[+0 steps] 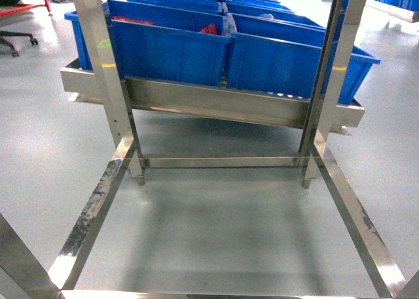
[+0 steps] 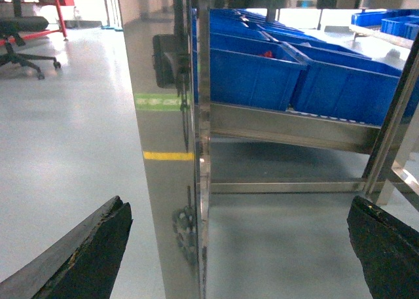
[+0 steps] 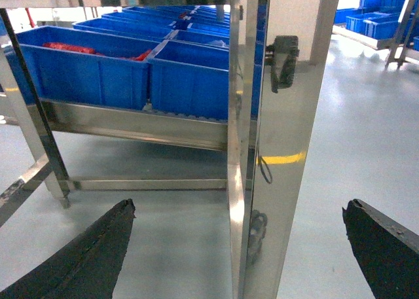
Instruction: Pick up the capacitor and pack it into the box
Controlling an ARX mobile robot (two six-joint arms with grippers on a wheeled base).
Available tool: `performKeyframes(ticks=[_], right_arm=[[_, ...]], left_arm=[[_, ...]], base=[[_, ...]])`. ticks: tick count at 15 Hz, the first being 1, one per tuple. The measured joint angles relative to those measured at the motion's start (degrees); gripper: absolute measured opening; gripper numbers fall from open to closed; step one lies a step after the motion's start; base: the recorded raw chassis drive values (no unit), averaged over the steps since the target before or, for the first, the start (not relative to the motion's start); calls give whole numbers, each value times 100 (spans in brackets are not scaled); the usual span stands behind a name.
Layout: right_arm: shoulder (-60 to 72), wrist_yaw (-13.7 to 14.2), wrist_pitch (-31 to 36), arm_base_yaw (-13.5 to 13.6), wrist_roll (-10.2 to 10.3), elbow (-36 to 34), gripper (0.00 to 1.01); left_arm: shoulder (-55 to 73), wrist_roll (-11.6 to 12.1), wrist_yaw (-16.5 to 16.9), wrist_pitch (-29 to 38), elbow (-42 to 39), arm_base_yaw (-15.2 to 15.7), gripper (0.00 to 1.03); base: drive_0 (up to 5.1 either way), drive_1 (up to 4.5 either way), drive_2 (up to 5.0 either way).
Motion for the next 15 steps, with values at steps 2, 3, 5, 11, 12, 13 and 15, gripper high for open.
performKeyframes(ticks=[2, 3, 5, 11, 12, 13, 15], right_arm=[[0, 0, 0, 0, 0, 0, 98], [0, 0, 0, 0, 0, 0, 98], [0, 0, 0, 0, 0, 0, 98], [0, 0, 0, 0, 0, 0, 98], [0, 0, 0, 0, 0, 0, 98], [0, 0, 0, 0, 0, 0, 98], [0, 0, 0, 0, 0, 0, 98]], left_arm=[[0, 2, 0, 0, 0, 0, 98], [0, 0, 0, 0, 0, 0, 98], [0, 0, 0, 0, 0, 0, 98], [0, 0, 0, 0, 0, 0, 98], [0, 0, 0, 0, 0, 0, 98], [0, 2, 0, 0, 0, 0, 98], [0, 0, 0, 0, 0, 0, 98]], base=[[0, 0, 0], [0, 0, 0], [0, 0, 0], [0, 0, 0], [0, 0, 0], [0, 0, 0], [0, 0, 0]])
